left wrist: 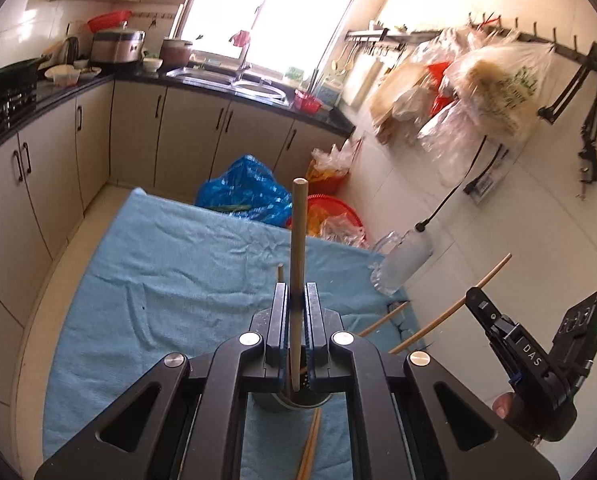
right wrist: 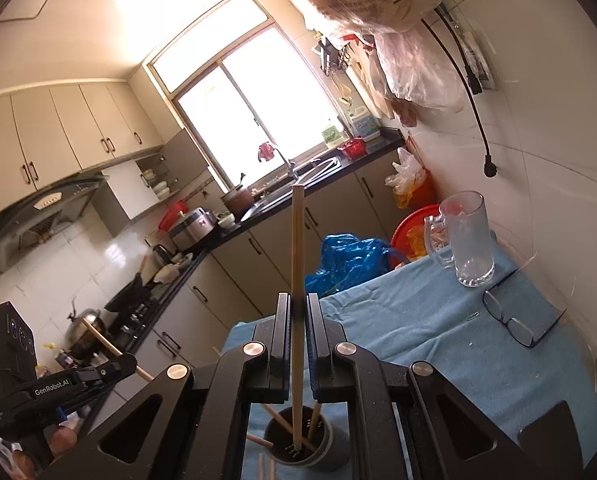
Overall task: Organize utensils
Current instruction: 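Lift both chopsticks upright and carry them above the black cup, then lower the chopsticks into the cup and open both tools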
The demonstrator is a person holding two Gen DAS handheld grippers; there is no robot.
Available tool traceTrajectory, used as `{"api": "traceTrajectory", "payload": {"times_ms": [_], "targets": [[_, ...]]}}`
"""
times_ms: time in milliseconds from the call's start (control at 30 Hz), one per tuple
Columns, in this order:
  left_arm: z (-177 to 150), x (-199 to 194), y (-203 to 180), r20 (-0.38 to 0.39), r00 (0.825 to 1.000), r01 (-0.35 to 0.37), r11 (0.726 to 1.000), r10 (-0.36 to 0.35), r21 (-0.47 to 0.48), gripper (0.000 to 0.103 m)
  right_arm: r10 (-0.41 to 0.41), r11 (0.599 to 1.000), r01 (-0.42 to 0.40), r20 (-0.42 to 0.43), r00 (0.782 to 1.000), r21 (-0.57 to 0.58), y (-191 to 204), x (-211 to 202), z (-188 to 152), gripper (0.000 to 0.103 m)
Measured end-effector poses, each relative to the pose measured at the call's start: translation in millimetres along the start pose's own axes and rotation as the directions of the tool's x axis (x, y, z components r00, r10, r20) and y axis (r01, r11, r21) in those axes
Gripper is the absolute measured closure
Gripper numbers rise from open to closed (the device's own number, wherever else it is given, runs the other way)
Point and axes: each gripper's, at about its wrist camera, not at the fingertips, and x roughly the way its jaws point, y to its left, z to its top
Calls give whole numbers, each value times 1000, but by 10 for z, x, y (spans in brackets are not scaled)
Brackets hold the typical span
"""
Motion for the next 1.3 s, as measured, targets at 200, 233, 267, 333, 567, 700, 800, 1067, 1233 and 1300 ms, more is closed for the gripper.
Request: {"api": "traceTrajectory", "payload": {"times_ms": [200,233,267,333,567,700,800,1067,1233,1300], "targets": [[-113,367,106,-68,998,-16,1000,16,-10,96,-14,1000,16,-87,996,13,-138,338,-207,96],[-120,417,117,-75,997,-19,1000,18,-12,96,-14,1000,16,-103,995,21,-163,389,-248,95],[-135,465,129,-83,996,-20,1000,19,-11,96,-12,999,16,-119,993,29,-185,436,-286,95],[-162,544,135,-97,995,-19,1000,18,-6,96,-12,999,17,-143,990,36,-214,514,-345,95],[-222,691,144,-122,992,-18,1000,18,-1,96,-7,999,16,-212,977,38,-260,713,-525,95],[-224,695,139,-119,993,-17,1000,17,1,95,-1,999,10,-233,973,40,-265,765,-565,94],[-229,655,143,-115,993,-11,1000,10,-1,85,0,999,9,-234,972,40,-271,756,-566,93],[-299,384,176,-81,997,-7,1000,7,-2,76,-11,999,19,-205,979,38,-335,526,-550,79],[-463,253,272,-87,996,-15,1000,14,-12,75,-27,999,37,-236,971,36,-415,418,-722,77],[-546,208,314,-91,996,-17,1000,16,-19,75,-32,998,44,-254,967,42,-457,385,-809,77]]}}
